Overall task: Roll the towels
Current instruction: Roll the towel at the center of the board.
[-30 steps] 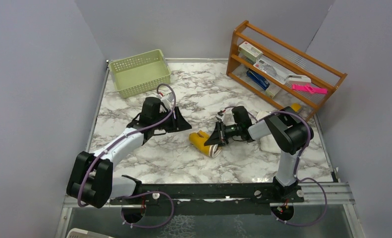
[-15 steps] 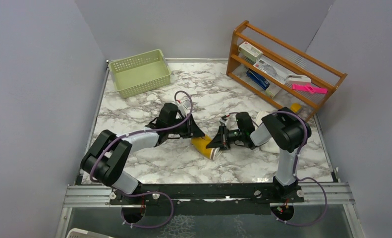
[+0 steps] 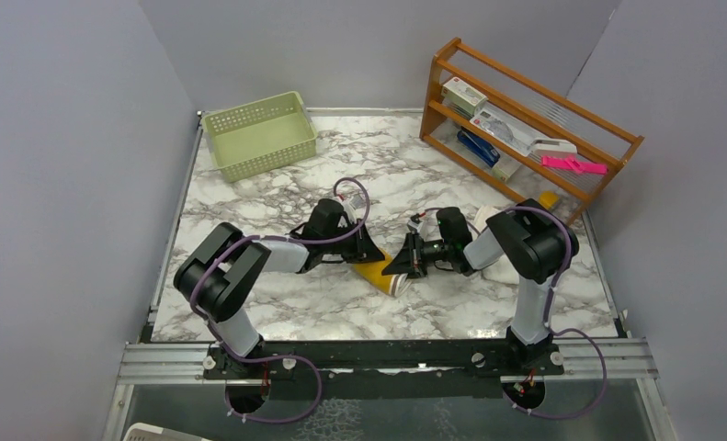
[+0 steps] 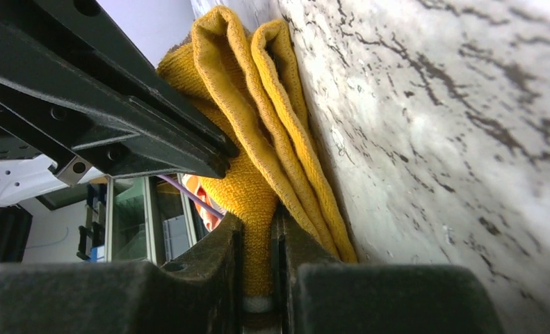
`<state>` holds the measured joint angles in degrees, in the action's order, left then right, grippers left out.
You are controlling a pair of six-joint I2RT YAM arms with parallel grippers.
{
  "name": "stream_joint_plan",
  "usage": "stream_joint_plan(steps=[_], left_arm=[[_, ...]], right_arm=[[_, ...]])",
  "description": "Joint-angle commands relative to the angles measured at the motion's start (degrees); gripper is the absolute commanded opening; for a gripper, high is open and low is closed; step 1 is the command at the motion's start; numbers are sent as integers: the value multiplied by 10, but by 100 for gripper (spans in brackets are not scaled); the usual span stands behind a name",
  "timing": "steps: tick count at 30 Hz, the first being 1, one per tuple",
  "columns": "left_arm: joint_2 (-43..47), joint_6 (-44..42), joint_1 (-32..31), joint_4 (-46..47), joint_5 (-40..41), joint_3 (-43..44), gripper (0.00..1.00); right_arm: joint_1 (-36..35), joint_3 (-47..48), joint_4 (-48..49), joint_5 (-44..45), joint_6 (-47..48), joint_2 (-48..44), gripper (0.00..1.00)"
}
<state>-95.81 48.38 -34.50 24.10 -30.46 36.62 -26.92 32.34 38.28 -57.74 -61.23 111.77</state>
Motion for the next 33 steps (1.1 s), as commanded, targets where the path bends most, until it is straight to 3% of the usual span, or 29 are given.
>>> stream_joint_plan(steps=[1,7,11,14,19,26,33], left_arm=[[-12,-7,-6,17,38,-7,11],[64,-6,4,-3,36,5,14],[145,-47,18,-91,42,40,40],[183,-84,24,-171,32,70,45],[190,-65,23,-162,-35,37,29],[163,-32,22,-84,-49,-38,18],[95,-50,22,-58,-20,-26,15]], right_arm=[[0,-6,-65,41,12,2,1],[0,-7,-67,42,17,3,1],[0,2,-84,45,30,3,1],[0,8,-88,42,35,8,1],[0,13,-86,41,37,16,1],[0,18,-96,43,43,16,1],[0,18,-108,51,56,17,1]])
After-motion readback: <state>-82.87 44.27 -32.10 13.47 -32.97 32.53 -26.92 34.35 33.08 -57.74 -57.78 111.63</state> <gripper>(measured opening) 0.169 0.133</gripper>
